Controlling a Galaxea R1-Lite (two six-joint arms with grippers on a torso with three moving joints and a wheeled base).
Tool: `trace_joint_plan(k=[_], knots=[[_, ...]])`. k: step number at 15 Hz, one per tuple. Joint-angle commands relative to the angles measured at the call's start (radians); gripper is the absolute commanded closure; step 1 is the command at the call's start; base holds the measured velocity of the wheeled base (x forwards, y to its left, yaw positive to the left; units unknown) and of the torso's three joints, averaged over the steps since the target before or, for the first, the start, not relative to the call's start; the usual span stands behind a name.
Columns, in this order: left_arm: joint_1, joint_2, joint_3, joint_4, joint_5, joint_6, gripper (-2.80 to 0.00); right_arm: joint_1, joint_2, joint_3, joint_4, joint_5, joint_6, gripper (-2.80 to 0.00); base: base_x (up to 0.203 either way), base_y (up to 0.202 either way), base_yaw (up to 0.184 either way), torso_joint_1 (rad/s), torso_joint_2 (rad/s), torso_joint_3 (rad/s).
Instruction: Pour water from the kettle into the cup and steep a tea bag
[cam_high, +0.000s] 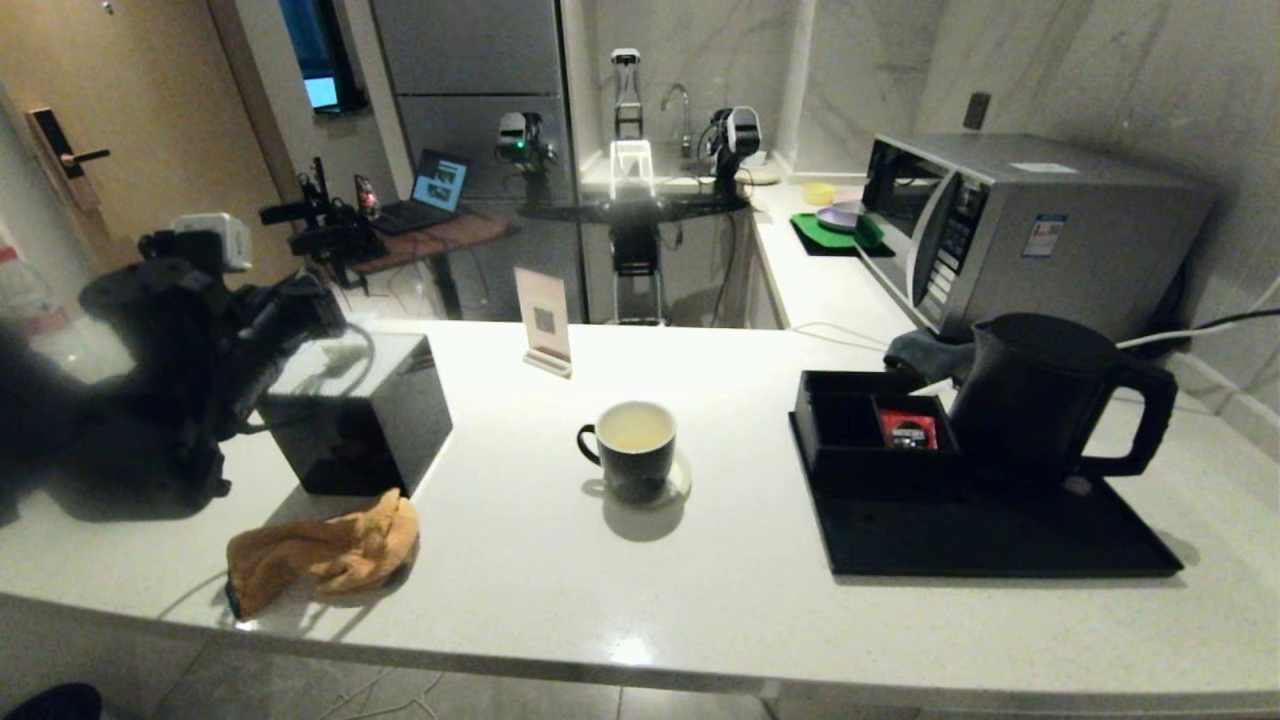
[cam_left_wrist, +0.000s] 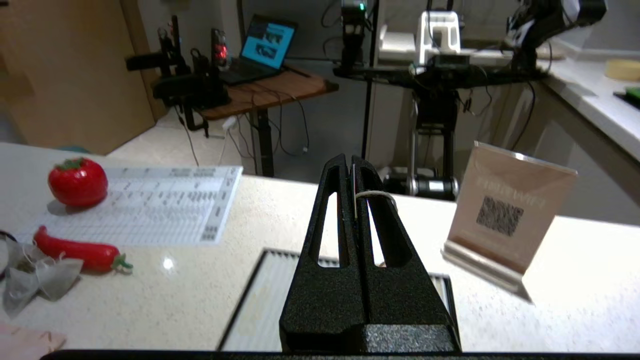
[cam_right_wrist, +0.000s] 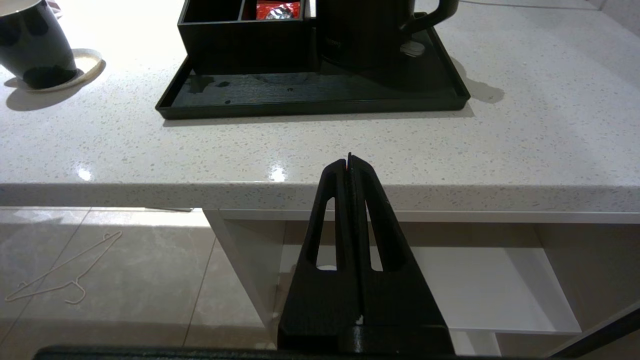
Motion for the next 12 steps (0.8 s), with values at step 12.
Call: trace_joint_plan(k=[12], knots=[[0.02, 0.002, -0.06, -0.004, 0.001, 0.0, 0.0, 0.0, 0.001, 0.0, 0.001, 0.0, 0.0, 0.0, 0.0, 0.0, 0.0, 0.0, 0.0, 0.0]])
